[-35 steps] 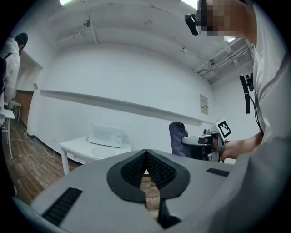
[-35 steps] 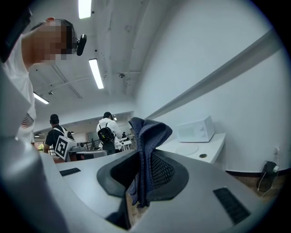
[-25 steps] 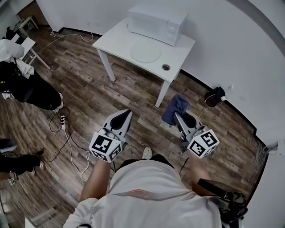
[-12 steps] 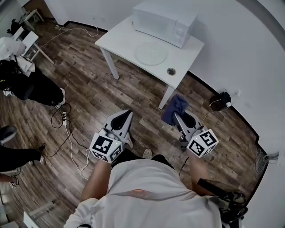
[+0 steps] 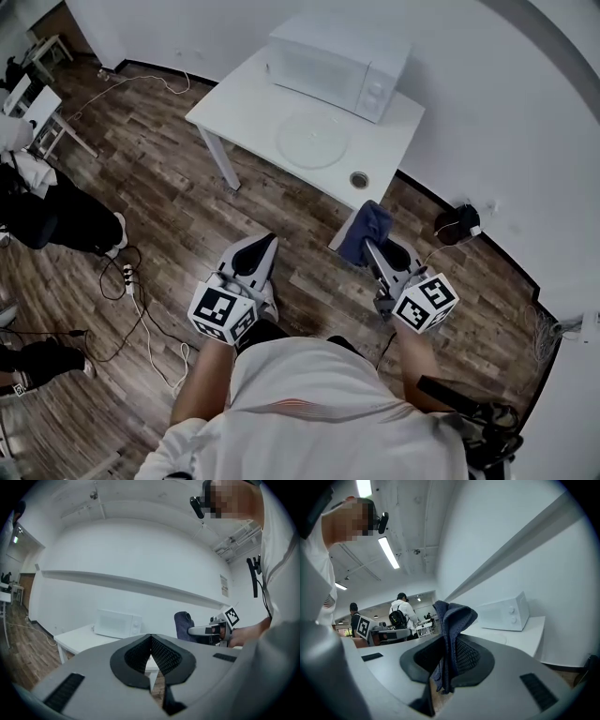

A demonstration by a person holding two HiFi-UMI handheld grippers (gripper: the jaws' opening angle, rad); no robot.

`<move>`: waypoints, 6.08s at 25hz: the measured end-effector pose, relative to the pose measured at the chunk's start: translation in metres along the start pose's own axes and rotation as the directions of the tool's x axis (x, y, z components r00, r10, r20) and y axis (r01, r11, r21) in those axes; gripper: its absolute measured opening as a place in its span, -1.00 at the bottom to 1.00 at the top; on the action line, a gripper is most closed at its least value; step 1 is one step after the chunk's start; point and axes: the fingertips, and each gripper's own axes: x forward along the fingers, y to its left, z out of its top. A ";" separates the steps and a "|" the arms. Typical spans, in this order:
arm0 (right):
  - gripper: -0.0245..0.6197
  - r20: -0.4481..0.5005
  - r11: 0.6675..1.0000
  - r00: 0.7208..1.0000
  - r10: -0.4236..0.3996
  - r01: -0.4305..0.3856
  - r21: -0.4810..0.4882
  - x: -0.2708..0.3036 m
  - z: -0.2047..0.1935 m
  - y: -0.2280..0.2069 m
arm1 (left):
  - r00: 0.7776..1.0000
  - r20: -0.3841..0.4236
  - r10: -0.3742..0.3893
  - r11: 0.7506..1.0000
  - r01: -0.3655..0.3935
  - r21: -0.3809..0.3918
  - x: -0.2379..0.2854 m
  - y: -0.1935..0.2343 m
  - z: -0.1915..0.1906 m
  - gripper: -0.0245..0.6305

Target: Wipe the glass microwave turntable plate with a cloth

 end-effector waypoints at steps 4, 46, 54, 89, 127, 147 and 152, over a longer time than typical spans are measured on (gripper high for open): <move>-0.73 0.002 1.000 1.000 -0.024 0.024 -0.009 0.049 0.015 -0.015 | 0.999 -0.005 -0.033 0.999 0.033 0.001 0.028 0.047 0.012 -0.89; -0.73 0.024 0.982 0.988 -0.155 0.151 0.109 0.249 0.075 -0.218 | 0.982 -0.108 -0.155 0.988 0.155 -0.005 0.282 0.231 0.052 -0.89; -0.73 -0.024 0.980 0.995 -0.098 0.101 0.171 0.271 0.053 -0.250 | 0.977 -0.185 -0.105 0.994 0.105 -0.012 0.305 0.242 0.031 -0.89; -0.73 -0.492 0.863 0.870 0.029 0.226 0.451 0.489 -0.133 -0.266 | 0.952 -0.248 -0.181 0.974 0.139 -0.181 0.313 0.376 -0.044 -0.89; -0.73 -0.218 0.860 0.956 -0.197 0.276 0.429 0.346 -0.036 -0.307 | 0.925 -0.289 -0.248 0.966 0.214 -0.144 0.340 0.314 -0.056 -0.89; -0.73 -0.525 0.831 0.844 0.112 0.211 0.515 0.456 -0.162 -0.204 | 0.937 -0.296 -0.187 0.976 0.142 -0.166 0.309 0.363 -0.064 -0.89; -0.73 -0.527 0.801 0.847 0.075 0.263 0.537 0.434 -0.164 -0.218 | 0.932 -0.304 -0.195 0.974 0.149 -0.169 0.311 0.362 -0.067 -0.89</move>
